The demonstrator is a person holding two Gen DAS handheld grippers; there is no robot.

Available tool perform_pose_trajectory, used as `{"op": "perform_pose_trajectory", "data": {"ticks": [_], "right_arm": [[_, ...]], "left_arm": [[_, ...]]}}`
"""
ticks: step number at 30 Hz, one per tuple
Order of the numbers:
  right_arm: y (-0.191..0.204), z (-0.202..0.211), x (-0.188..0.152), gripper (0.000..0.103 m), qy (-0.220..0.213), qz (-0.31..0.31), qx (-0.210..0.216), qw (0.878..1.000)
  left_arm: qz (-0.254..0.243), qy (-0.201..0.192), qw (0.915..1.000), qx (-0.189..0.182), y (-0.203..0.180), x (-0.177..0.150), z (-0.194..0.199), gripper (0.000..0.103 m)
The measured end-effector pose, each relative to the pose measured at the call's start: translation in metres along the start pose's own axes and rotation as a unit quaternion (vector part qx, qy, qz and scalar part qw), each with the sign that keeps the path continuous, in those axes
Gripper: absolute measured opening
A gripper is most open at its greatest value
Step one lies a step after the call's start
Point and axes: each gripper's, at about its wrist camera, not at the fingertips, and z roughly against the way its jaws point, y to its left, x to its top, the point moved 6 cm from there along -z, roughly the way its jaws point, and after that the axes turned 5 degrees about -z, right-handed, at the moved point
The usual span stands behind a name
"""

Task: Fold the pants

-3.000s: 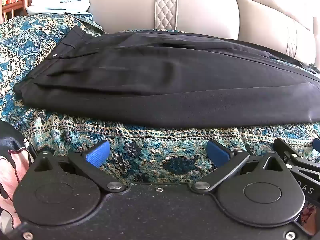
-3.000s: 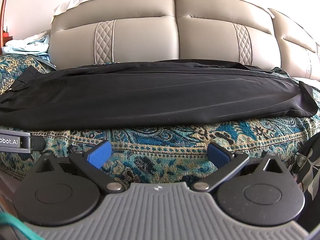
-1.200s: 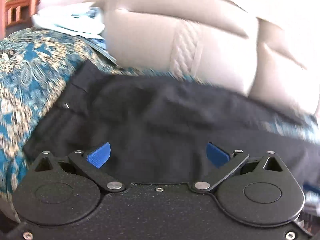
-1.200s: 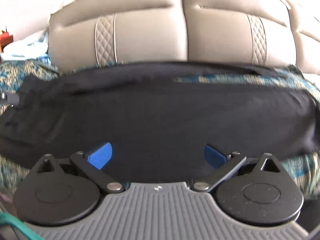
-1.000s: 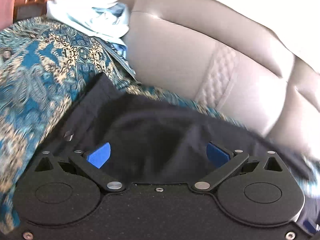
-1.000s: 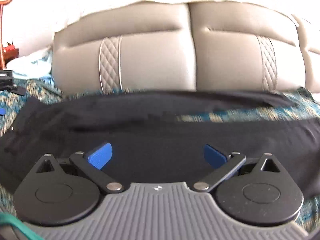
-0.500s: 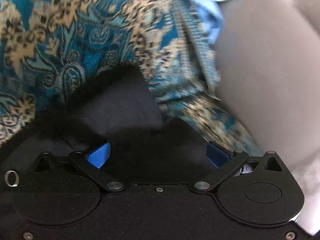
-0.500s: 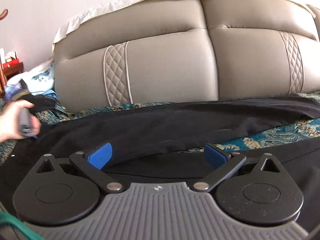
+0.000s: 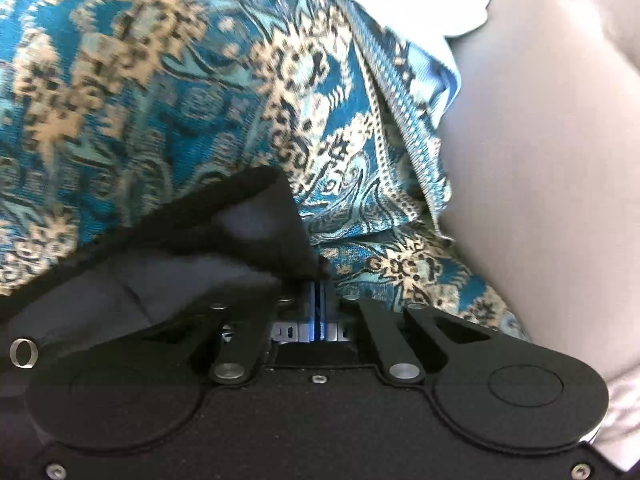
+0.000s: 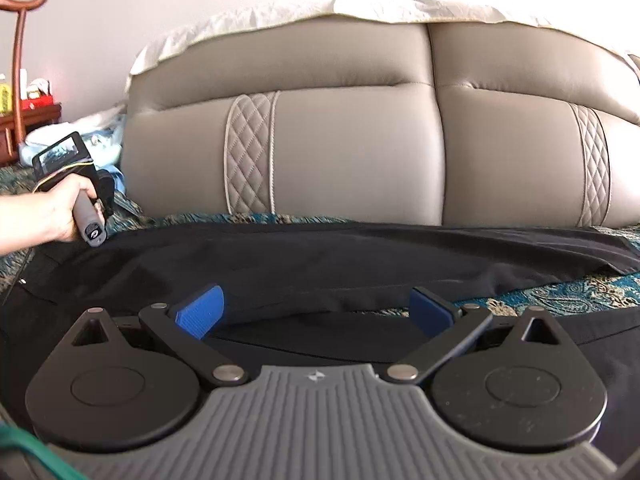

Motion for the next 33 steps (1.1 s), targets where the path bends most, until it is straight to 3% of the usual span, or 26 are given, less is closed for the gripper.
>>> {"op": "perform_pose_trajectory", "data": {"ticks": [5, 11, 14, 20, 24, 31, 33], "right_arm": [[0.002, 0.008, 0.000, 0.103, -0.016, -0.019, 0.009, 1.000], [-0.002, 0.006, -0.005, 0.103, 0.012, -0.083, 0.053, 0.995], [0.001, 0.008, -0.011, 0.103, 0.024, -0.128, 0.097, 0.987], [0.037, -0.008, -0.021, 0.102, 0.089, -0.219, 0.150, 0.960], [0.081, -0.021, -0.028, 0.093, 0.119, -0.251, 0.174, 0.945], [0.164, -0.055, -0.044, 0.058, 0.186, -0.296, 0.208, 0.914], [0.179, -0.066, -0.045, 0.055, 0.194, -0.305, 0.209, 0.909]], "left_arm": [[-0.044, -0.034, 0.9969, -0.055, 0.018, -0.010, 0.050, 0.002], [-0.102, -0.074, 0.9818, -0.143, 0.059, -0.025, 0.123, 0.002], [-0.105, -0.082, 0.9750, -0.178, 0.085, -0.027, 0.156, 0.002], [-0.090, -0.097, 0.9646, -0.228, 0.141, -0.057, 0.179, 0.002], [-0.087, -0.105, 0.9569, -0.257, 0.166, -0.075, 0.173, 0.002], [-0.071, -0.099, 0.9418, -0.313, 0.192, -0.077, 0.169, 0.002], [-0.076, -0.098, 0.9396, -0.319, 0.194, -0.076, 0.169, 0.002]]}}
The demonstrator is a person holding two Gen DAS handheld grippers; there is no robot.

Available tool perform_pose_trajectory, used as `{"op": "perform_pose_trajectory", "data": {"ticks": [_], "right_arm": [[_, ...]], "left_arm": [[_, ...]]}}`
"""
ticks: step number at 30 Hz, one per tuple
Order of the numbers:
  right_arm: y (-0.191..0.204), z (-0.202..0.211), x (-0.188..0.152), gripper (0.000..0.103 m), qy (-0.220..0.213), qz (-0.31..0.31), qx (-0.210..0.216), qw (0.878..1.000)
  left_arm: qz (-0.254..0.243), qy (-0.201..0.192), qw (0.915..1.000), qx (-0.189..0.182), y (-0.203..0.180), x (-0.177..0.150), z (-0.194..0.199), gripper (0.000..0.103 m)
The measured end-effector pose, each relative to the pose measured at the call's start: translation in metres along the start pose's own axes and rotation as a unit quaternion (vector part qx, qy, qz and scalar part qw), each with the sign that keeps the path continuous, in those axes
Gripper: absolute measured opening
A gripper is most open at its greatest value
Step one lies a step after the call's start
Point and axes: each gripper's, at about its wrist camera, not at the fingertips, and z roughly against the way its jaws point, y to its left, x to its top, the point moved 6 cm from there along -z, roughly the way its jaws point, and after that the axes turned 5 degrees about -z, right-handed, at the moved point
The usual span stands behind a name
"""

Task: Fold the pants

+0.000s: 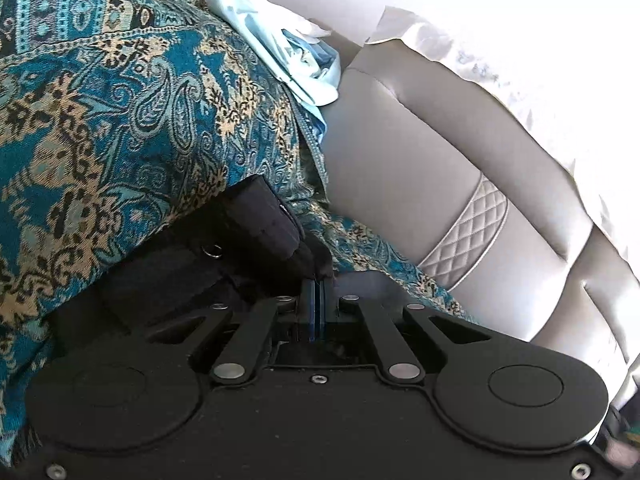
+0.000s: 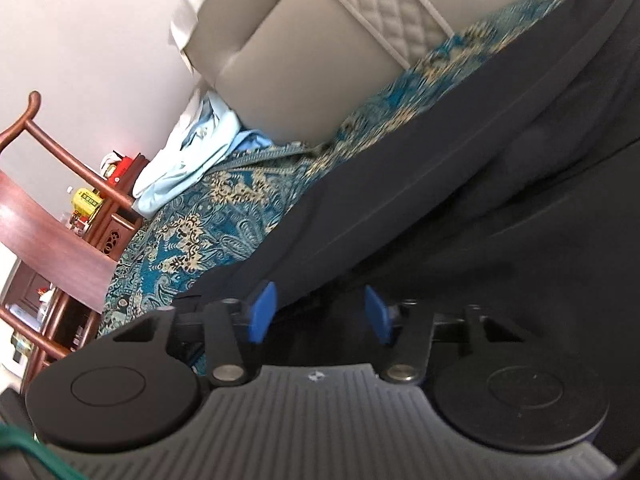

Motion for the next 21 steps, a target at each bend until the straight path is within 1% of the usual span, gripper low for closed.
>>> {"op": "perform_pose_trajectory", "data": {"ticks": [3, 5, 6, 7, 9, 10, 11, 14, 16, 19, 21], "right_arm": [[0.007, -0.021, 0.004, 0.055, -0.008, -0.009, -0.020, 1.000], [0.006, -0.035, 0.010, 0.054, -0.014, -0.025, -0.033, 0.999], [0.004, -0.040, 0.014, 0.048, -0.019, -0.040, -0.038, 0.998], [0.002, -0.043, 0.017, 0.034, -0.023, -0.051, -0.040, 0.998], [-0.001, -0.046, 0.022, 0.017, -0.029, -0.069, -0.050, 0.996], [-0.002, -0.046, 0.023, 0.012, -0.032, -0.074, -0.053, 0.995], [-0.002, -0.043, 0.024, 0.010, -0.036, -0.074, -0.052, 0.995], [0.006, -0.032, 0.024, 0.008, -0.052, -0.042, -0.054, 0.996], [0.015, -0.023, 0.023, 0.008, -0.060, -0.014, -0.057, 0.996], [0.031, -0.009, 0.024, 0.008, -0.079, 0.021, -0.052, 0.995], [0.044, -0.001, 0.027, 0.008, -0.090, 0.043, -0.047, 0.994]], "left_arm": [[0.005, 0.005, 0.9999, -0.010, 0.001, 0.000, 0.002, 0.002], [0.008, 0.008, 0.9998, -0.018, 0.003, 0.000, 0.004, 0.002], [0.010, 0.011, 0.9997, -0.021, 0.005, -0.001, 0.005, 0.002], [0.012, 0.013, 0.9996, -0.022, 0.006, -0.001, 0.006, 0.002], [0.015, 0.022, 0.9993, -0.027, 0.009, -0.004, 0.007, 0.002], [0.014, 0.031, 0.9989, -0.033, 0.008, -0.006, 0.006, 0.004], [0.016, 0.043, 0.9980, -0.042, 0.008, -0.007, 0.004, 0.007], [0.060, 0.086, 0.9906, -0.088, 0.013, -0.015, -0.002, 0.022], [0.085, 0.100, 0.9856, -0.106, 0.016, -0.018, -0.005, 0.050], [0.115, 0.114, 0.9778, -0.133, 0.016, -0.020, -0.010, 0.060], [0.145, 0.135, 0.9681, -0.153, 0.016, -0.026, -0.014, 0.064]]}}
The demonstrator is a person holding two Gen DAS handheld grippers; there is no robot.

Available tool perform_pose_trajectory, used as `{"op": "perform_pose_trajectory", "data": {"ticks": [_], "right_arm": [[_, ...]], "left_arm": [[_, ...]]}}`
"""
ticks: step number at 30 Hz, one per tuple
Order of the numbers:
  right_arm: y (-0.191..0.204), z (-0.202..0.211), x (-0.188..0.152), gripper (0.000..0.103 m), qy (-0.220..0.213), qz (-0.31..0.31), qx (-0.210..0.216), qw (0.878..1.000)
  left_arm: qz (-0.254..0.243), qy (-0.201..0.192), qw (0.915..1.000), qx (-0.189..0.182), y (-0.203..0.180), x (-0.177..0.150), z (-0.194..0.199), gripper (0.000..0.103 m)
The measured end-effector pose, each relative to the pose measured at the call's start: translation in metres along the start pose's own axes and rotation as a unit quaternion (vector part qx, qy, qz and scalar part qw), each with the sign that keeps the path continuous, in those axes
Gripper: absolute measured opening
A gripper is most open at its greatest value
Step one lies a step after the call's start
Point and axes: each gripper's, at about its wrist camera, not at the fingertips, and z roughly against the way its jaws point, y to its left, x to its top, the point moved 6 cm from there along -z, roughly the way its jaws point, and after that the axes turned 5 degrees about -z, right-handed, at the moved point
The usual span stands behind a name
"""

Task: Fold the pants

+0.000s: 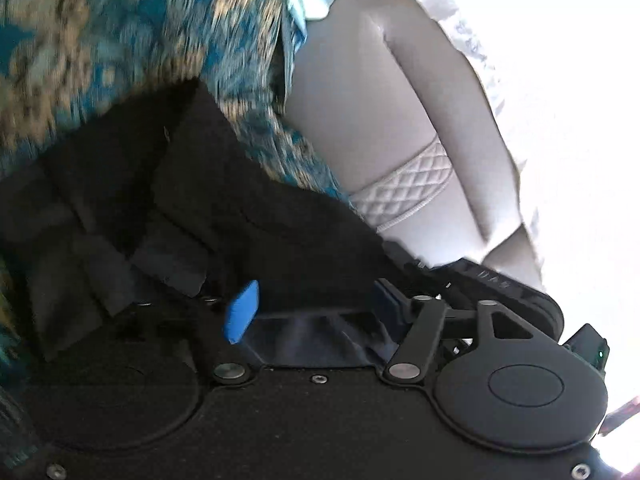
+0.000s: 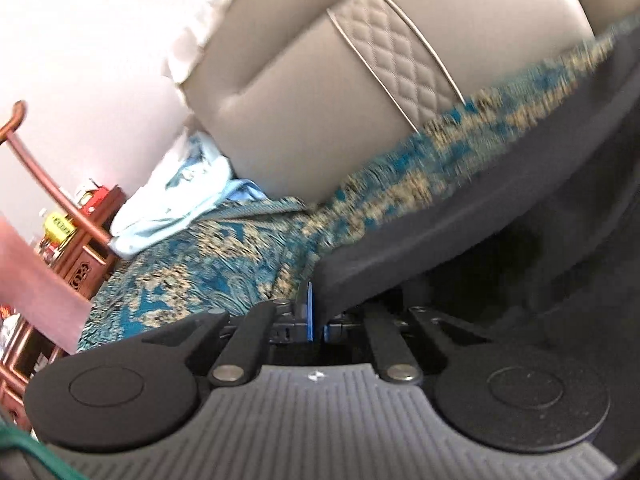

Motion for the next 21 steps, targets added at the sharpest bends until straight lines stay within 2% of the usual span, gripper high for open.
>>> {"op": "perform_pose_trajectory", "data": {"ticks": [2, 6, 11, 15, 18, 20, 21], "right_arm": [[0.008, 0.003, 0.006, 0.008, -0.004, 0.012, 0.005, 1.000], [0.013, 0.006, 0.018, 0.009, -0.005, 0.018, 0.009, 1.000], [0.022, 0.008, 0.024, 0.009, 0.001, 0.027, 0.016, 0.999], [0.026, 0.013, 0.024, 0.009, 0.003, 0.033, 0.021, 0.999], [0.024, 0.020, 0.020, 0.009, 0.005, 0.030, 0.023, 0.999], [0.022, 0.024, 0.018, 0.009, 0.003, 0.028, 0.022, 0.999], [0.020, 0.027, 0.015, 0.009, 0.000, 0.029, 0.020, 0.999]], "left_arm": [[0.017, 0.022, 0.9993, -0.026, 0.000, -0.004, -0.003, 0.066], [0.034, 0.051, 0.9959, -0.067, -0.001, -0.013, -0.007, 0.081], [0.080, 0.081, 0.9886, -0.099, 0.005, -0.026, -0.015, 0.086], [0.092, 0.039, 0.9927, -0.068, 0.013, -0.022, -0.019, 0.090], [0.124, -0.006, 0.9904, -0.060, 0.021, -0.013, -0.018, 0.089], [0.143, -0.040, 0.9875, -0.052, 0.027, -0.008, -0.012, 0.080], [0.146, -0.061, 0.9867, -0.038, 0.029, -0.006, -0.010, 0.068]]}}
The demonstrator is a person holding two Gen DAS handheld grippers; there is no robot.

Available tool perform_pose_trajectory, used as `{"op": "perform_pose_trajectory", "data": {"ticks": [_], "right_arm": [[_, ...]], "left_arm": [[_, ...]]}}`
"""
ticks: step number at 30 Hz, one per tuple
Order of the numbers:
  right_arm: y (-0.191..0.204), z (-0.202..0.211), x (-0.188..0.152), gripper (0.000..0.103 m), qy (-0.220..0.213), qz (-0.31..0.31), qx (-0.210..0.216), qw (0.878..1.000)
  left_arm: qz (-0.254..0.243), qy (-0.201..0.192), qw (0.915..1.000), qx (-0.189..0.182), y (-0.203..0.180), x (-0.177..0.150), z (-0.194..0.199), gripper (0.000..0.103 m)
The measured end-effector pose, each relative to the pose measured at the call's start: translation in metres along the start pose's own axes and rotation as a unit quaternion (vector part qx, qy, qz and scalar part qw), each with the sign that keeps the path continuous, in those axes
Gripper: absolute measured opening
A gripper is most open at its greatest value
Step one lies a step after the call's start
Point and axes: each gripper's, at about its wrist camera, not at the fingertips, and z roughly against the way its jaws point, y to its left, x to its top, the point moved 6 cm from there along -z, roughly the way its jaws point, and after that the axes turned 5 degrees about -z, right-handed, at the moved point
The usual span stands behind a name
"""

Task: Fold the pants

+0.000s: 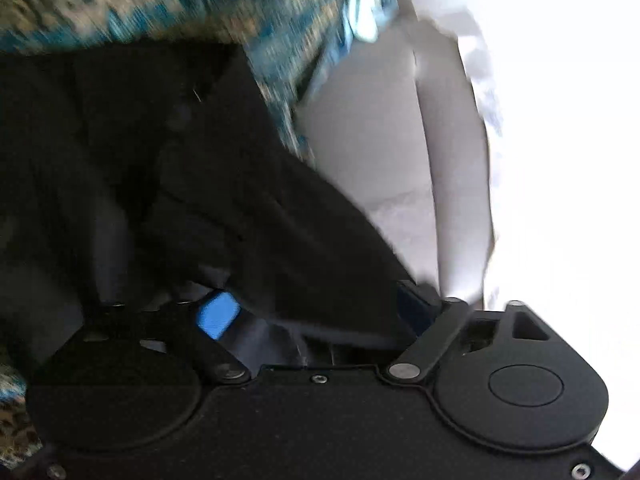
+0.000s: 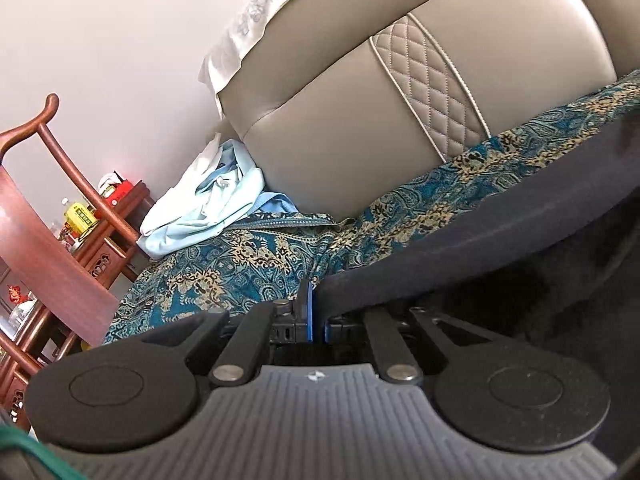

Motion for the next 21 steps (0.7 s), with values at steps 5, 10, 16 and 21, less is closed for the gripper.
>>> {"op": "perform_pose_trajectory", "data": {"ticks": [5, 10, 16, 21], "right_arm": [[-0.009, 0.008, -0.025, 0.009, -0.009, 0.003, -0.018, 1.000], [-0.030, 0.002, -0.050, 0.012, -0.021, -0.003, -0.058, 0.998], [-0.069, -0.013, -0.043, 0.016, -0.044, -0.036, -0.108, 0.993], [-0.113, -0.010, 0.000, 0.017, -0.095, -0.046, -0.170, 0.980]], "left_arm": [[-0.029, -0.069, 0.9946, 0.071, 0.003, 0.007, 0.005, 0.043], [-0.079, -0.117, 0.9785, 0.150, 0.005, 0.008, 0.017, 0.009], [-0.099, -0.150, 0.9701, 0.163, 0.001, 0.016, 0.036, 0.008], [-0.084, -0.148, 0.9708, 0.169, 0.011, 0.020, 0.047, 0.008]]}}
